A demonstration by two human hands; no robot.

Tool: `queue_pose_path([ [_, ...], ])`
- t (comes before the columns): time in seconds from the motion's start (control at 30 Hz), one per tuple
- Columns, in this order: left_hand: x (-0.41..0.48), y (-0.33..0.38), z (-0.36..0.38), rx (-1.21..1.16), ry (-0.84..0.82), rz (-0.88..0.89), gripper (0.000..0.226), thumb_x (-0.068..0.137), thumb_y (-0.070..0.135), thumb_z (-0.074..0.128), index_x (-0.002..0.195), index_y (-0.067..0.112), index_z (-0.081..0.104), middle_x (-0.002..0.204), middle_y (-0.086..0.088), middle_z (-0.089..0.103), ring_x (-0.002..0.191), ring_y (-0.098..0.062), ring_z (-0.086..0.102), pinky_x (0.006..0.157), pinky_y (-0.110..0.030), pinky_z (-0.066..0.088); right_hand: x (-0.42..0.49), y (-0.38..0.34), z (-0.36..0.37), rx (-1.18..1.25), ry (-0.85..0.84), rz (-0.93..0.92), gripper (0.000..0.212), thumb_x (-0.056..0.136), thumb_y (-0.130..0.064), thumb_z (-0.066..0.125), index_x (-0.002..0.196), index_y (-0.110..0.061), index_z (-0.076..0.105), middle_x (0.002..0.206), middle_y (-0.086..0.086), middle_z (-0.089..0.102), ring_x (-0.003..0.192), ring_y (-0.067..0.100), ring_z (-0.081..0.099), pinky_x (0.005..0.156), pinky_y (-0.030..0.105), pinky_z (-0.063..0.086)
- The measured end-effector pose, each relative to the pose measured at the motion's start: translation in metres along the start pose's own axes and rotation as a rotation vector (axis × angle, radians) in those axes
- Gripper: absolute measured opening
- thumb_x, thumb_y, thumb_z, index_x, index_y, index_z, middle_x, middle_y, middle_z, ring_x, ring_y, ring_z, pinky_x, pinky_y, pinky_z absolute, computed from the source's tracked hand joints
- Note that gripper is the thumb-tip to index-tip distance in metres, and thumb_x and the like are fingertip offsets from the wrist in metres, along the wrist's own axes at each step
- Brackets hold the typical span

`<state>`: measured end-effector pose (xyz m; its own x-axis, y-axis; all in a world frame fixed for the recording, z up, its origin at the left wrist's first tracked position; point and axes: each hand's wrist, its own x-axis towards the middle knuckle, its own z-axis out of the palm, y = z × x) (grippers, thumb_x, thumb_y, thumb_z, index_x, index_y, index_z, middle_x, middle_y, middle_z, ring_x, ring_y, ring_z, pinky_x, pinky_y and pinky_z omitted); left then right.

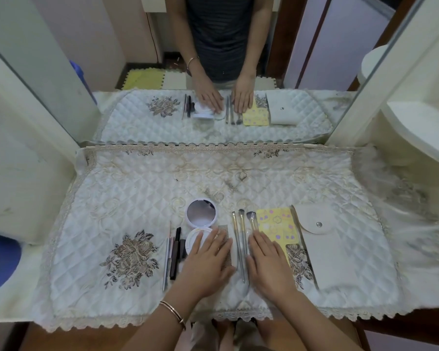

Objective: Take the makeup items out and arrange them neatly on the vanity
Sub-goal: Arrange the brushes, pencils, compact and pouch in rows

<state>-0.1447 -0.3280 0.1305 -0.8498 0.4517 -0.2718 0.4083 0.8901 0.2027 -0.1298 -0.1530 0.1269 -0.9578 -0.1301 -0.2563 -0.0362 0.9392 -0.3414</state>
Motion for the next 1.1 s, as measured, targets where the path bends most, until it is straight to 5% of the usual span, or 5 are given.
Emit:
queue_pose_path([
  [0.4,0.012,0.024,-0.004,-0.027,-0.024,0.037,0.064,0.093,0.051,0.025,0.146,0.026,-0.002,0.158,0.007,-0.006,0.139,-0.008,-0.022,0.110,-0.037,-0.020,0.001,0.012,-0.015,0.125,0.192,-0.017,0.045,0.091,-0.017,0.047,0.136,-0.015,0.041,0.150,0.005,0.033,0.129,0.028,0.039,0.106,0.042,0.035],
  [0.53,0.015,0.026,-0.001,0.010,-0.037,0.047,0.065,0.093,0.054,0.021,0.145,0.027,-0.005,0.154,0.010,-0.014,0.138,-0.010,-0.023,0.111,-0.039,-0.020,-0.001,0.037,-0.016,-0.043,0.070,0.082,0.051,0.097,-0.031,0.029,0.145,-0.017,0.016,0.157,0.005,0.010,0.145,0.020,0.008,0.118,0.037,0.012],
  [0.73,0.014,0.026,0.001,0.005,-0.040,0.038,0.064,0.093,0.054,0.020,0.144,0.028,-0.007,0.147,0.014,-0.022,0.130,-0.006,-0.030,0.109,-0.038,-0.023,-0.006,0.035,-0.016,-0.033,0.010,0.038,0.051,0.098,-0.035,0.026,0.145,-0.021,0.016,0.158,0.000,0.010,0.145,0.015,0.005,0.118,0.036,0.011],
  [0.9,0.013,0.028,-0.001,-0.051,-0.005,-0.014,0.064,0.092,0.055,0.021,0.145,0.029,-0.005,0.156,0.009,-0.012,0.136,-0.006,-0.024,0.111,-0.037,-0.020,-0.014,0.047,-0.044,0.102,0.493,0.186,0.035,0.085,-0.023,0.052,0.117,-0.013,0.060,0.132,0.017,0.055,0.122,0.035,0.050,0.099,0.050,0.040],
  [1.1,0.037,0.070,-0.005,-0.094,0.019,0.103,0.063,0.093,0.053,0.023,0.145,0.027,-0.001,0.158,0.002,-0.009,0.141,-0.012,-0.018,0.111,-0.034,-0.017,-0.015,0.093,-0.056,0.217,0.226,0.481,0.082,0.079,-0.053,0.059,0.144,-0.024,0.018,0.154,0.014,0.015,0.141,0.031,0.014,0.114,0.047,0.020],
])
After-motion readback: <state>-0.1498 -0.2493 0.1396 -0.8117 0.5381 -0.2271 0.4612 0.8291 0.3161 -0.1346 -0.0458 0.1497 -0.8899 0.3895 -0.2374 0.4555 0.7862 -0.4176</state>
